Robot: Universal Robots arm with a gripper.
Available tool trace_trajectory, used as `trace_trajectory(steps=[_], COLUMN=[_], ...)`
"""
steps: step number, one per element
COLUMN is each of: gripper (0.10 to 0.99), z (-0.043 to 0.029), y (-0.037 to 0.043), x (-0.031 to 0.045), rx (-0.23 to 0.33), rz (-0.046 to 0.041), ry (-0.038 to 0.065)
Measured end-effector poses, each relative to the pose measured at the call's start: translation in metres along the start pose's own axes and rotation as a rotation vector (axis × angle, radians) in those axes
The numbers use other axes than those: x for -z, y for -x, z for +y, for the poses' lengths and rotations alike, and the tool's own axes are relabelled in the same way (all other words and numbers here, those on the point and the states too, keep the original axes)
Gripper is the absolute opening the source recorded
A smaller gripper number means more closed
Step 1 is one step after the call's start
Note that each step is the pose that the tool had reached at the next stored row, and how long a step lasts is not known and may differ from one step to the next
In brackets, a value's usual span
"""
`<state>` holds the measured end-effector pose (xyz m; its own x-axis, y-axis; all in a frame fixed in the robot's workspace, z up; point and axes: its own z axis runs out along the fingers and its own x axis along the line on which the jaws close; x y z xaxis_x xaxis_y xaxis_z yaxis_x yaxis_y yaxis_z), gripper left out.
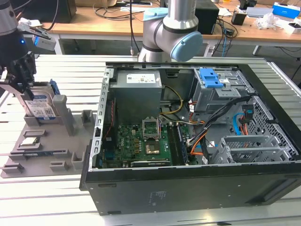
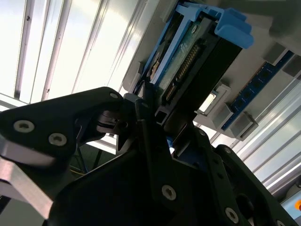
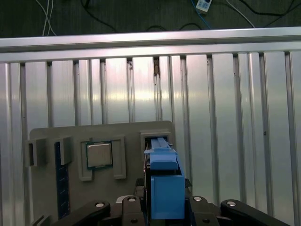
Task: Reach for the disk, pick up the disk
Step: 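Pick up the disk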
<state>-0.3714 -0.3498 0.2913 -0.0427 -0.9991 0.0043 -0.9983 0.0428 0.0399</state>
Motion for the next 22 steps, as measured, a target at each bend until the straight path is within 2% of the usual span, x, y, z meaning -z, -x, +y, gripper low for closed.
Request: trace_trajectory(steps=[9, 22], gripper=[0.365, 0.365], z=[-0.0004, -0.0005], y=[0.0000, 0.0000], x=[0.0009, 0.0139], rx=[0.000, 0.000], rz=[0.0000, 0.0002], ry=[0.000, 0.000])
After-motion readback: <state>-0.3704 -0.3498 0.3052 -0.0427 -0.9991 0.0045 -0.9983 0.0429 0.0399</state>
